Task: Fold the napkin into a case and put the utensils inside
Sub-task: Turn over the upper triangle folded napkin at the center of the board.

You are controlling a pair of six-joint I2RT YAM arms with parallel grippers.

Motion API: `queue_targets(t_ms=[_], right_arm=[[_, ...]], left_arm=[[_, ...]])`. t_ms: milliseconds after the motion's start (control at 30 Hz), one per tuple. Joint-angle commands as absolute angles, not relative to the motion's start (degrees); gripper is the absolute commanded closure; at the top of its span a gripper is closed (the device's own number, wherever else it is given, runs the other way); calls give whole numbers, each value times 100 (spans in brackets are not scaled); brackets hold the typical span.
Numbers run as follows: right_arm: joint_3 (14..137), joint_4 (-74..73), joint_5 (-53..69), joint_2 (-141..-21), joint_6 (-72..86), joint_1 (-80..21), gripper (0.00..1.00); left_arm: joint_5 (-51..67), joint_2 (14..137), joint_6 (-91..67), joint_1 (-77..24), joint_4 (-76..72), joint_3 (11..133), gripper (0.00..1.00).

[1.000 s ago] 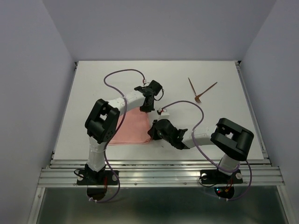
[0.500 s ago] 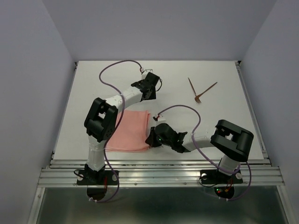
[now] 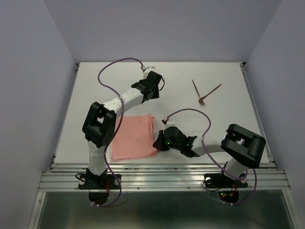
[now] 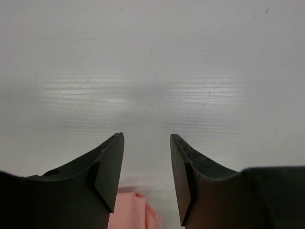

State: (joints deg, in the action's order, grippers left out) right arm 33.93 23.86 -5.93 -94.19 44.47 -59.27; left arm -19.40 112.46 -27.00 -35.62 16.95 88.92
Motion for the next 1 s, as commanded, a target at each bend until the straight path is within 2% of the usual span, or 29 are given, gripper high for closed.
queue_targets(t_ms=[0, 800, 833, 933, 967], right_arm=[[2945, 1854, -738, -9282, 4315, -5714, 99], [1433, 2065, -861, -7946, 4579, -4878, 99], [1415, 2074, -870, -7884, 4605, -4878, 98], [1354, 2048, -835, -7770, 4632, -4878, 75], [1336, 2022, -835, -7709, 4632, -4878, 57]], left_arm=[[-2188, 10688, -2628, -3533, 1705, 9070, 45], [-2109, 10371, -2672, -3358, 1784, 8596, 45], [-2118, 10354, -2672, -3340, 1793, 8578, 45], [-2118, 10301, -2672, -3331, 1845, 8543, 45], [-2118, 10249, -2672, -3331, 1854, 8499, 45]])
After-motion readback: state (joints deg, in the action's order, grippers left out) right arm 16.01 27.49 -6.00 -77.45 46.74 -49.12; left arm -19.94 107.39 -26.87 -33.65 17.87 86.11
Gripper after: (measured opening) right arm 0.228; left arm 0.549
